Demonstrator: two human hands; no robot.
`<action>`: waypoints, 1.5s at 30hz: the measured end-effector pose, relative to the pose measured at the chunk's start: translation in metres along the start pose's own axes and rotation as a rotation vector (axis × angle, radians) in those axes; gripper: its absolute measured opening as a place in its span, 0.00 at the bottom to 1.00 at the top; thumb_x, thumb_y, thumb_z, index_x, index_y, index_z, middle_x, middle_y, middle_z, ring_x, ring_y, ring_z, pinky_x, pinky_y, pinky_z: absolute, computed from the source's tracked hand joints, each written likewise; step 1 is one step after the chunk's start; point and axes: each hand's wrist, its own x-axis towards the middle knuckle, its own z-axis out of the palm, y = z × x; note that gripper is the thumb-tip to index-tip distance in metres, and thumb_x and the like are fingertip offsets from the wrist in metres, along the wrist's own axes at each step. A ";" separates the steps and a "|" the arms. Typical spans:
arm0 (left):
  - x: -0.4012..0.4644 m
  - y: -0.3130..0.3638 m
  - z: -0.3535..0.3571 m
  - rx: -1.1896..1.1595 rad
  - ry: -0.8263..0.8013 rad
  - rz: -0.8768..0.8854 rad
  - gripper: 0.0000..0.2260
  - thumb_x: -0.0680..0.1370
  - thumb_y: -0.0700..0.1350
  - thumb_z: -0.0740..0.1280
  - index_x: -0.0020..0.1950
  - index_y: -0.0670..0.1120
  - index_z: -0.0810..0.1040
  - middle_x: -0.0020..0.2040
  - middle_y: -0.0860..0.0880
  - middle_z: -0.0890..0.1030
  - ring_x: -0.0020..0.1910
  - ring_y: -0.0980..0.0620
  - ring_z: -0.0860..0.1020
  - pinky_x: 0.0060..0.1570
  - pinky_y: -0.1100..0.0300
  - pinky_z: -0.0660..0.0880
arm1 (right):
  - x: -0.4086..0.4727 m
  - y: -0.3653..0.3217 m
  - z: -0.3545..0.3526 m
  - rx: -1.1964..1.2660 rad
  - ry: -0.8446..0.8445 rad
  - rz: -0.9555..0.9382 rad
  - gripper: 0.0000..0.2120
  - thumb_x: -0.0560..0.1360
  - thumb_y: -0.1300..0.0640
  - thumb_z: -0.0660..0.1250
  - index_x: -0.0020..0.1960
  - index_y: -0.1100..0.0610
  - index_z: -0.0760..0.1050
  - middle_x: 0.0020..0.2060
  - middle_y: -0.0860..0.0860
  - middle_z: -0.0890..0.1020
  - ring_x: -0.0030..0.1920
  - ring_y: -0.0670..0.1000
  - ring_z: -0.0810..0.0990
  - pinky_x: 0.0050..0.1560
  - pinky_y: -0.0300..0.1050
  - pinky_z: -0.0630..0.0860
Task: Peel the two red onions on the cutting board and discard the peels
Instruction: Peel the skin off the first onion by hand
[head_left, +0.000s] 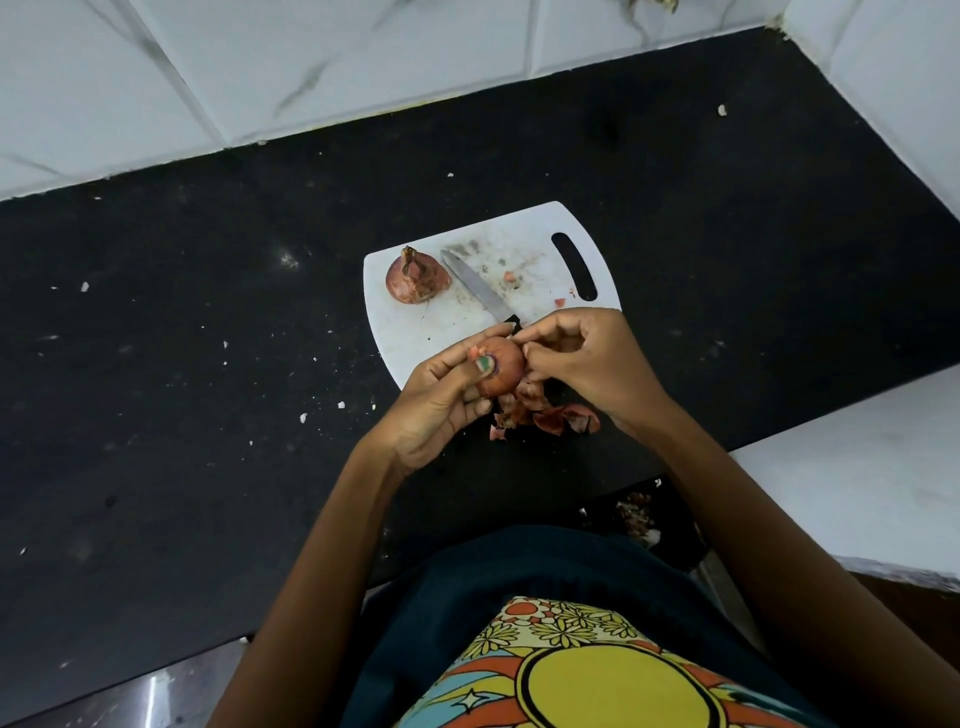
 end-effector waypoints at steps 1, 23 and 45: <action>0.001 -0.001 0.000 -0.032 0.010 0.001 0.17 0.72 0.43 0.66 0.61 0.48 0.77 0.46 0.51 0.84 0.39 0.58 0.81 0.40 0.68 0.78 | 0.000 0.000 0.000 0.054 0.002 0.009 0.07 0.72 0.68 0.69 0.48 0.59 0.82 0.40 0.53 0.85 0.39 0.50 0.85 0.45 0.43 0.82; 0.007 -0.003 -0.005 0.035 0.025 0.045 0.16 0.73 0.46 0.67 0.61 0.48 0.76 0.57 0.48 0.81 0.60 0.49 0.78 0.60 0.42 0.75 | -0.005 0.001 0.012 0.103 0.098 0.055 0.13 0.70 0.62 0.74 0.53 0.63 0.80 0.44 0.53 0.85 0.43 0.49 0.85 0.48 0.46 0.82; 0.011 -0.007 -0.012 0.067 0.050 0.045 0.18 0.75 0.47 0.69 0.63 0.47 0.73 0.59 0.44 0.80 0.61 0.47 0.78 0.60 0.46 0.76 | -0.001 0.004 0.013 0.015 0.090 0.040 0.04 0.75 0.58 0.70 0.46 0.58 0.78 0.45 0.53 0.84 0.43 0.51 0.84 0.48 0.53 0.82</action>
